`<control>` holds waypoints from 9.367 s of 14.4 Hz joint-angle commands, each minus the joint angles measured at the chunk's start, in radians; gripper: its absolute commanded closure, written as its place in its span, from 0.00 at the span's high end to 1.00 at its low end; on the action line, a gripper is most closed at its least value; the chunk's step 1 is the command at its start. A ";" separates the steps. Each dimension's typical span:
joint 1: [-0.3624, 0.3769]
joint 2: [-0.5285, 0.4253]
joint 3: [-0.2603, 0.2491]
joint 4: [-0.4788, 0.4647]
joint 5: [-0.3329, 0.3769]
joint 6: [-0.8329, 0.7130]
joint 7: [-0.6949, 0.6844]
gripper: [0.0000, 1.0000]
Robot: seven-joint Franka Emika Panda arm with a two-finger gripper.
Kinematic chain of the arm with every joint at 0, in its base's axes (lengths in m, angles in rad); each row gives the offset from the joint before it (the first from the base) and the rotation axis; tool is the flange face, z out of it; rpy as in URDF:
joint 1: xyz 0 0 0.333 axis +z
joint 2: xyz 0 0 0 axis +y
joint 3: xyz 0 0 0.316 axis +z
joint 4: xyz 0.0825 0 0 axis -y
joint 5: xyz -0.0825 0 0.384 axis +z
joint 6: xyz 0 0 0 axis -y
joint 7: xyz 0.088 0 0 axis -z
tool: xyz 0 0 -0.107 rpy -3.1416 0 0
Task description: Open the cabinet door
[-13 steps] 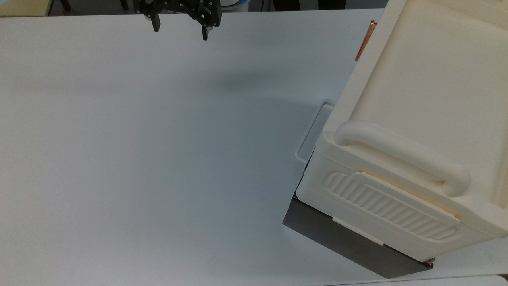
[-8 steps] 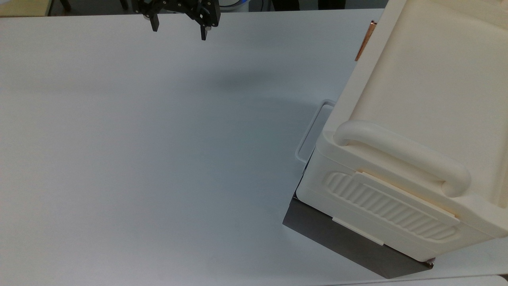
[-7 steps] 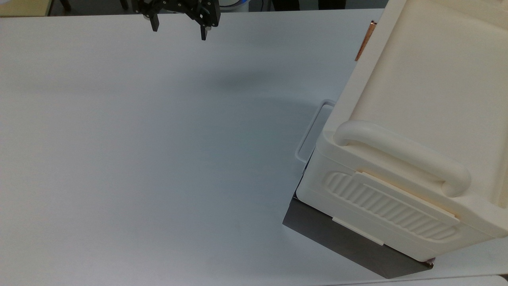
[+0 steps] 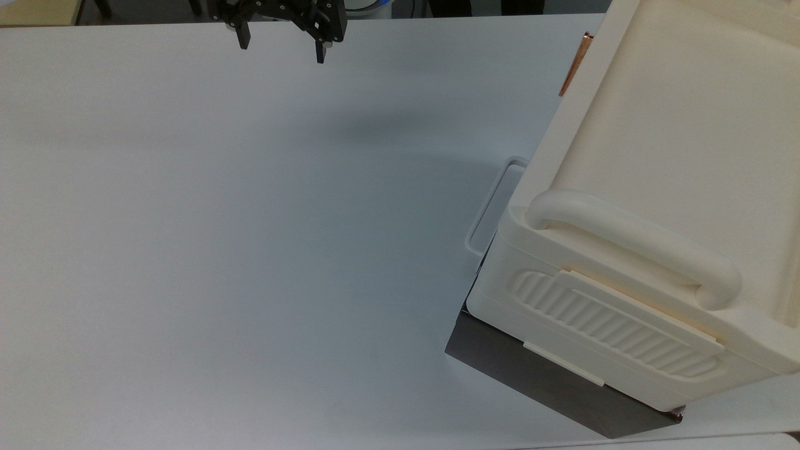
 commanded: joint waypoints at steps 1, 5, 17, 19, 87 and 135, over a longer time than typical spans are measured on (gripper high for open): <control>0.000 0.001 0.001 -0.012 -0.004 0.022 0.014 1.00; 0.007 0.004 0.011 -0.009 0.018 0.030 -0.050 1.00; 0.010 0.003 0.224 0.105 0.170 0.051 -0.317 1.00; 0.010 0.004 0.271 0.106 0.173 0.054 -0.400 1.00; -0.004 -0.069 0.228 0.157 0.176 -0.006 -0.634 0.80; -0.164 -0.058 0.238 -0.072 -0.025 0.030 -0.068 1.00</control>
